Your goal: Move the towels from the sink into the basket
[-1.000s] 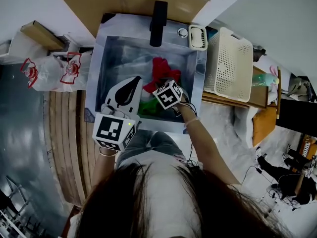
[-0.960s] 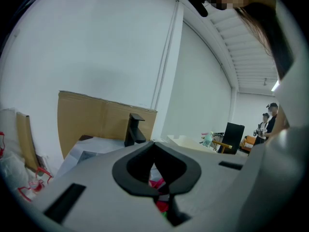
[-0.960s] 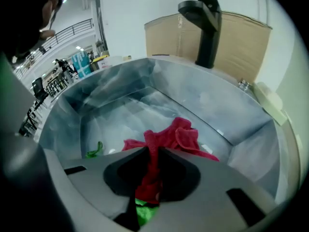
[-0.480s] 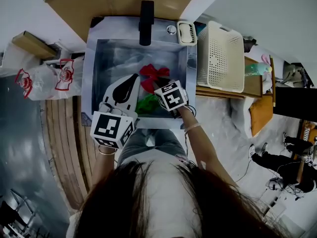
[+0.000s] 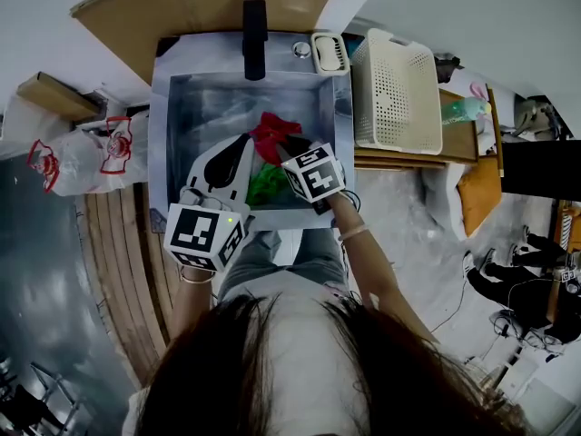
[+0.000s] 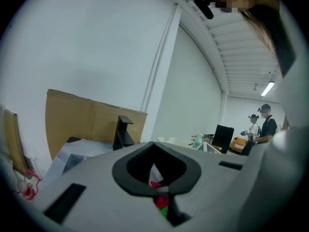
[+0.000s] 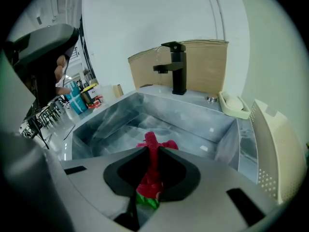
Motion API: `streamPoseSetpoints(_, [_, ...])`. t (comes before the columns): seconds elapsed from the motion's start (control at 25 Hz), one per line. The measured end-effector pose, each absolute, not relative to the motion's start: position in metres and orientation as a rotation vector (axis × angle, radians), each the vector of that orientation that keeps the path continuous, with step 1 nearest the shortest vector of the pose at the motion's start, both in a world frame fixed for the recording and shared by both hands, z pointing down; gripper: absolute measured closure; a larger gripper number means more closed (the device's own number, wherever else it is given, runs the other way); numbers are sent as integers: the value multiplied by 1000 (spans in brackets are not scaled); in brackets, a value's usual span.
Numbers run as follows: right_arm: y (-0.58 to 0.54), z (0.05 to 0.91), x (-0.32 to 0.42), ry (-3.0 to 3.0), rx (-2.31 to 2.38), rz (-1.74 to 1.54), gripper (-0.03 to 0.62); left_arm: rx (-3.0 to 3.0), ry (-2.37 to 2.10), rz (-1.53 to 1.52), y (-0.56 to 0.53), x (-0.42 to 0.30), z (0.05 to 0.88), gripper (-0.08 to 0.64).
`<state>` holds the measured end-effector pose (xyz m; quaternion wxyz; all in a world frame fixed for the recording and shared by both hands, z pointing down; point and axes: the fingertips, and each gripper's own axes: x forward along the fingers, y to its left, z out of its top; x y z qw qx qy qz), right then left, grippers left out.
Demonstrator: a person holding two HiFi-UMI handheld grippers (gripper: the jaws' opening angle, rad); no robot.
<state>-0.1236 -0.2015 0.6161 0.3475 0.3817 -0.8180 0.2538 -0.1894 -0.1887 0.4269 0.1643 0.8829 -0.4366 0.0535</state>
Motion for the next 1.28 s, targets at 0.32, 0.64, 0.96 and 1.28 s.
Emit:
streamPoseSetpoints(0.32, [-200, 592, -120, -2163, 1062, 652, 557, 2539, -1233, 143, -185, -186, 419, 555])
streamPoseSetpoints(0.64, [-192, 571, -112, -2182, 1102, 584, 560, 2583, -1199, 129, -174, -173, 409, 555])
streamPoseSetpoints(0.96, [-184, 532, -94, -2267, 1215, 579, 561, 2611, -1192, 126, -161, -163, 400, 555])
streamPoseSetpoints(1.28, [-180, 488, -75, -2375, 1309, 557, 561, 2624, -1204, 111, -155, -150, 388, 555])
